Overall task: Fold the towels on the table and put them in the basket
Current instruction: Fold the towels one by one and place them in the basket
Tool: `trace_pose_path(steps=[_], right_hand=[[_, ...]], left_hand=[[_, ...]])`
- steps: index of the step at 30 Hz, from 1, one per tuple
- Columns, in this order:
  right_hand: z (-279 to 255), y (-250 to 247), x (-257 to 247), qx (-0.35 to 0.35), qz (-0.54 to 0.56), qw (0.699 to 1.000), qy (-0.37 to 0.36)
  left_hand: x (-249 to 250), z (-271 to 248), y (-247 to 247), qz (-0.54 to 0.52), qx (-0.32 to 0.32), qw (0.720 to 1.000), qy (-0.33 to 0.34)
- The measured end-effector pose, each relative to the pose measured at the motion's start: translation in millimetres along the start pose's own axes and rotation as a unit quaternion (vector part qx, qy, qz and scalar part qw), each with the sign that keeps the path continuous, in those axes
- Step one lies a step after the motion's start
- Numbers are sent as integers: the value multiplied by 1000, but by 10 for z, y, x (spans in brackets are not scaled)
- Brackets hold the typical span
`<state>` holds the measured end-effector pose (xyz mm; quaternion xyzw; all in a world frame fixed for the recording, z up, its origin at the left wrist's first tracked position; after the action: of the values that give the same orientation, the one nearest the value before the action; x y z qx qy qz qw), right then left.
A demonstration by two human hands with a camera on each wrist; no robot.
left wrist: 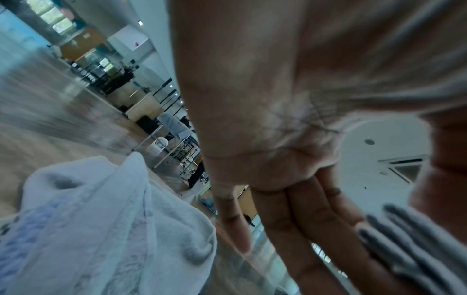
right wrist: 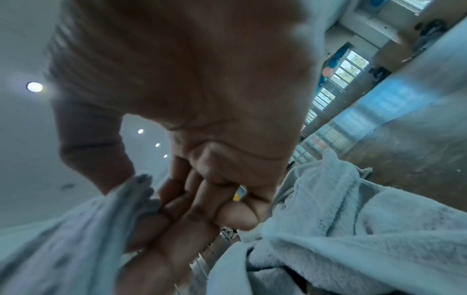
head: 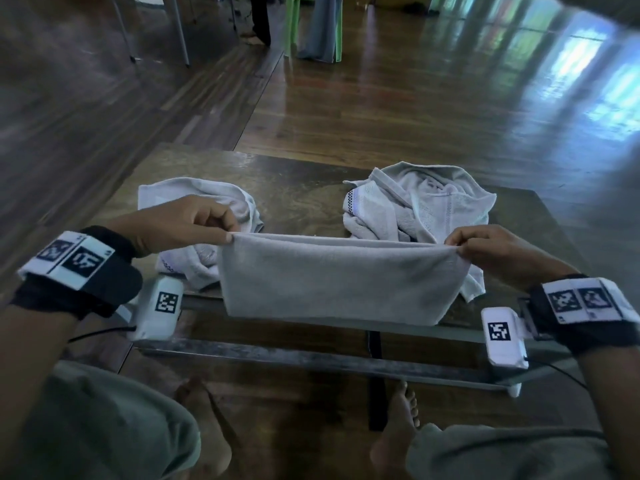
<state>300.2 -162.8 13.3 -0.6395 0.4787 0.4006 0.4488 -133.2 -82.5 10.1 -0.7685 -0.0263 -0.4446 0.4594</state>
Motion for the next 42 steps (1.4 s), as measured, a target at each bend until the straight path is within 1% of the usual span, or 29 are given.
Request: trace_pose_path(steps=[2,4,6,8,11,14,17,18,20,22,23,25,26,27,29,31,33,36,38,40,42], right_hand=[[-30,24,-5,-7,23,1000,11],[15,50,59,10,-34,999,17],[109,96,165,27,-136,990,20],[241,126,300,36,-204,978,18],[412,160,466,52,-274,960,16],[512,188,545,83,-338,937,7],[560,246,579,82,-431,899,9],[569,285,570,85,-463,882,4],[599,391,541,107,-501,858,-41],[643,544,495,121,-507,847,-104],[668,627,470,116,-503,847,-130],[726,767,454,82,-480,861,-144],[749,824,468,59,-472,869,-134],[766,870,484,39,-475,871,-121],[793,915,513,24,-496,861,-105],[815,920,518,37,-496,861,-106],[820,911,511,42,-481,870,-104],[799,888,512,45,-451,885,-111],[790,872,521,59,-443,887,-116],[793,874,524,74,-445,885,-120],[803,892,531,83,-465,872,-125]], left_hand=[[-9,-38,4,-14,-27,999,-13],[-52,5,87,38,-34,998,-45],[-106,123,192,141,6,987,-74],[-162,256,311,220,45,971,-80],[-259,416,443,275,84,953,-91],[-295,521,532,354,111,923,-106],[-297,622,615,404,109,900,-124],[-299,656,648,415,111,895,-122],[-263,731,730,420,120,895,-93],[-177,819,834,414,131,900,-48],[-127,866,889,410,136,901,-29],[-57,952,976,407,128,904,-7],[-35,986,1012,411,117,904,-4],[-18,1015,1037,416,106,903,-5],[7,1056,1052,409,98,907,-12],[22,1086,1039,387,105,916,-18],[37,1102,1020,373,108,921,-22],[46,1105,1000,372,103,922,-27],[26,1107,992,367,116,923,-30],[7,1115,1001,366,127,921,-31],[-10,1127,1021,370,125,920,-32]])
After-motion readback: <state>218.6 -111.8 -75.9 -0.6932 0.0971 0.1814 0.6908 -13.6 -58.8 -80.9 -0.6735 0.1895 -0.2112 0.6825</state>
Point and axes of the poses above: each hand's wrist, its own z-axis towards the middle knuckle, its own y-axis out of the palm, x = y × z, the point moved 1 cm from there along z, towards the middle knuckle, and after that the axes turned 11 degrees about z, right-handed, at the moved point
